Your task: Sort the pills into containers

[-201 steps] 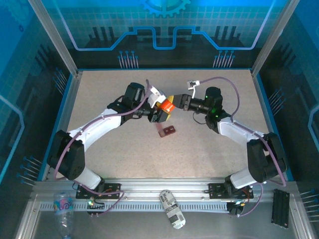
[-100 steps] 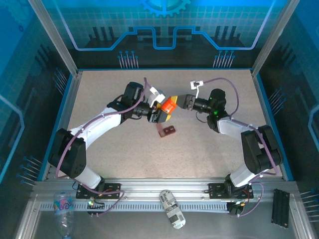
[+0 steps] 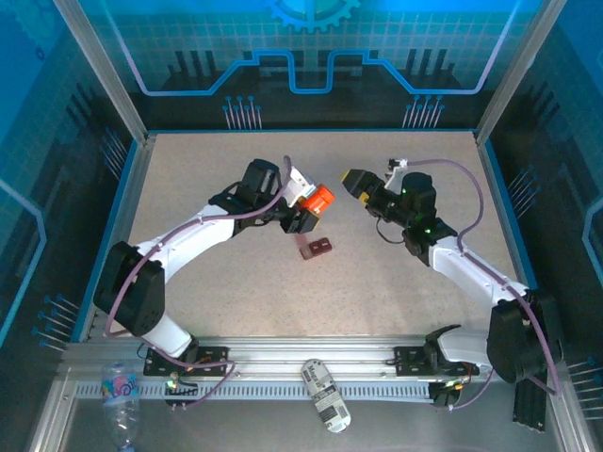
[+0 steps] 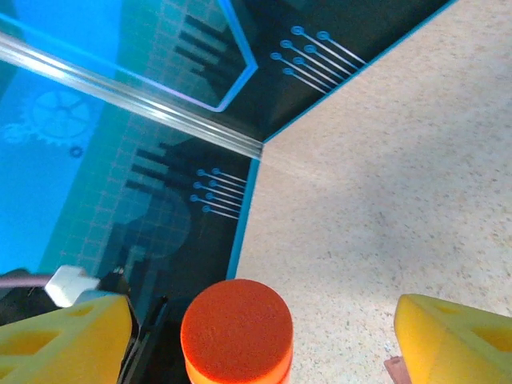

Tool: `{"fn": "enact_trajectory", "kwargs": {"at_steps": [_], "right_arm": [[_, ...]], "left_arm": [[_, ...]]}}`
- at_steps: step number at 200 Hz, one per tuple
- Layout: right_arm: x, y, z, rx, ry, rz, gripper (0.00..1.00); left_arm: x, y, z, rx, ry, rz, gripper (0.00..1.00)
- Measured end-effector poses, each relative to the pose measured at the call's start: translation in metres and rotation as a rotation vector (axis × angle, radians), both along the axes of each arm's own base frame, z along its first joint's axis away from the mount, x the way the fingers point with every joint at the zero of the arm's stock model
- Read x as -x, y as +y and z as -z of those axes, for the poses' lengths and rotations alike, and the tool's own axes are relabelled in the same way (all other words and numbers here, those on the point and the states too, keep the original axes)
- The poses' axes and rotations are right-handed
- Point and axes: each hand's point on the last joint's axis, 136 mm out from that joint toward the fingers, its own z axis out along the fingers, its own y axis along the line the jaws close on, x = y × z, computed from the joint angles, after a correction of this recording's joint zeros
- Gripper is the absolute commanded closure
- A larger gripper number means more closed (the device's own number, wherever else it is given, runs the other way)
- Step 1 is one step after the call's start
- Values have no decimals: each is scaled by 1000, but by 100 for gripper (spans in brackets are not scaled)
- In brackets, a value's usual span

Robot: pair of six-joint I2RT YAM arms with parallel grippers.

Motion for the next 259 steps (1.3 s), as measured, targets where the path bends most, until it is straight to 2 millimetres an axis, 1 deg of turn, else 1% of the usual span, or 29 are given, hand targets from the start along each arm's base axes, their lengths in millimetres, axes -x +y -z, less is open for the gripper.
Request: {"fn": "enact_trajectory", "kwargs": {"at_steps": [21,44,64,85,121,137,150,160,182,203,236,259], "right_arm": [[-1,7,8,24,41,4,13],[0,21,26,51,95,-15,14],[5,30,37,68,124,-35,15],[7,35,40,72,130,-47,17],[6,37,40,65,132,-48,21],[3,41,38,60,132,-51,23],[0,43,35,54,128,-51,27],[0,44,34,49,126,-50,33],[-1,47,31,41,119,-58,55],[-2,47,30,42,112,-58,64],[-4,48,24,50,68,-80,67],[-5,48,12,59,-47,-155,65]], "left_arm": [[0,-3,5,-24,-11,3,100],[0,-4,9,-41,-11,0,100],[0,-5,10,-47,-12,0,100],[0,-7,8,-49,-16,2,100],[1,-9,8,-50,-17,4,100],[2,-10,8,-50,-18,7,100],[2,-10,8,-49,-18,9,100],[3,-11,8,-50,-18,10,100],[3,-11,8,-51,-20,10,100],[2,-11,8,-51,-20,6,100],[1,-12,5,-42,-18,3,100],[1,-11,-7,20,24,23,100]]}}
